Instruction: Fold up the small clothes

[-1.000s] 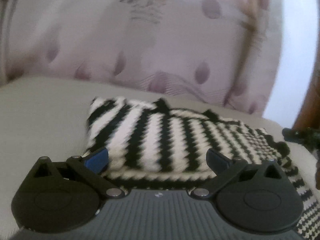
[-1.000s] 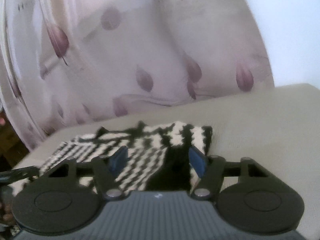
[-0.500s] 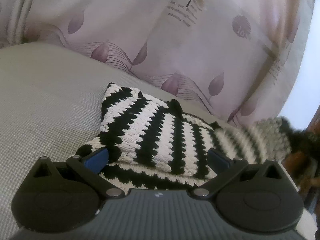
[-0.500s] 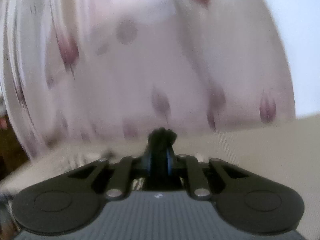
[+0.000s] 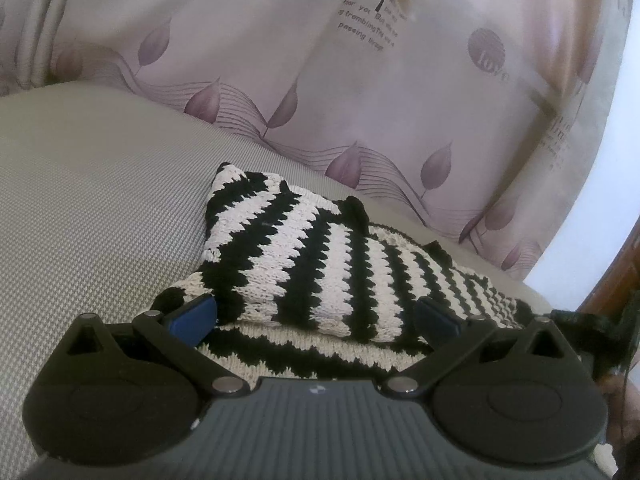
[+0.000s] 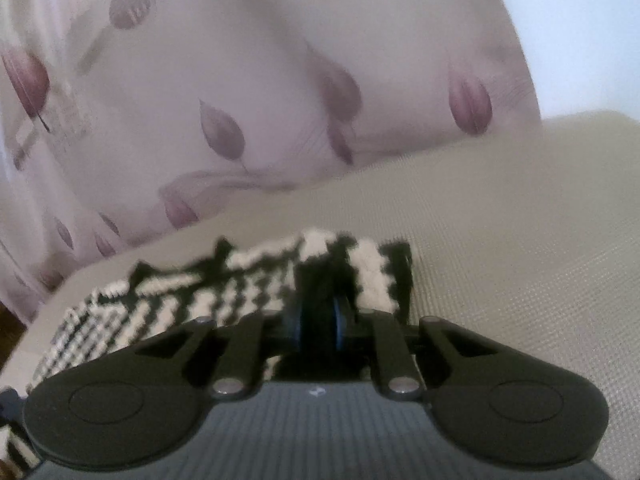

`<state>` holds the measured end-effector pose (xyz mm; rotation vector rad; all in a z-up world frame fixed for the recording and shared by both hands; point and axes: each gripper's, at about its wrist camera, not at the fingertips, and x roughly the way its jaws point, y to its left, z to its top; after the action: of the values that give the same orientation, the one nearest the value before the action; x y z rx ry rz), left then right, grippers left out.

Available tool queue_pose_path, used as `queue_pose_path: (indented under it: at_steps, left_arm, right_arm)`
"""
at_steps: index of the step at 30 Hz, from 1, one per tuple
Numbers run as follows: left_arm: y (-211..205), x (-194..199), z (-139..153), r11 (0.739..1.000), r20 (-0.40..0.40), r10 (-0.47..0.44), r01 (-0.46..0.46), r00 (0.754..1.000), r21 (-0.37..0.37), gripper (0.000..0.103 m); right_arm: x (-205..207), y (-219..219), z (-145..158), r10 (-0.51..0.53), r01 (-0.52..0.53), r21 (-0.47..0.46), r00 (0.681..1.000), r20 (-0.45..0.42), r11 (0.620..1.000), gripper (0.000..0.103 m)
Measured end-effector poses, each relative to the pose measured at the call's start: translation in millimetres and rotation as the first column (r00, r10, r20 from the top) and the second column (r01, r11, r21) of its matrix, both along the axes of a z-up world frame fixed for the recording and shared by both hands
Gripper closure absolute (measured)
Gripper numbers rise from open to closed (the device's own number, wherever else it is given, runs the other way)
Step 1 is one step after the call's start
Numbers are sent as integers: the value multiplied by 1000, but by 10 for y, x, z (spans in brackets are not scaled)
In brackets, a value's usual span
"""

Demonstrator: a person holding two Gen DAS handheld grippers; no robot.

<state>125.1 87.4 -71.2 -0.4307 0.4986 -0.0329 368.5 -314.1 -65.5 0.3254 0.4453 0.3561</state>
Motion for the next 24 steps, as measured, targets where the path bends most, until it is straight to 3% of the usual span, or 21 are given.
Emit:
queue_pose_path:
  at_steps: [2, 4, 8, 12, 16, 18, 24]
  left_arm:
    - [3, 4, -5, 1000, 0, 1, -1, 1000, -3, 0]
    - [7, 12, -12, 1000, -2, 0, 0, 1000, -4, 0]
    - [9, 28, -21, 1000, -8, 5, -5, 1000, -5, 0]
    - [-5, 41, -21, 1000, -13, 5, -5, 1000, 7, 0]
    - [-15, 56, -27, 1000, -21, 4, -3, 1000, 24, 0]
    - [-23, 61, -29, 999, -25, 2, -2, 1000, 34, 0]
    - [-30, 64, -39, 999, -32, 2, -1, 999, 50, 0]
  right_arm:
    - [-32, -9, 23, -20, 20, -7, 1000, 10, 1000, 88]
    - [-97, 28, 71, -65, 70, -57, 995, 74, 996, 88]
    - [8, 183, 80, -6, 11, -175, 1000, 27, 985, 87]
    - [-27, 96, 113, -72, 72, -115, 997, 7, 991, 82]
    - [-287, 158, 239, -115, 128, -126, 988, 106, 984, 82]
    - [-374, 229, 290, -82, 106, -159, 986, 148, 982, 82]
    - [-271, 384, 133, -17, 34, -244, 997, 71, 969, 83]
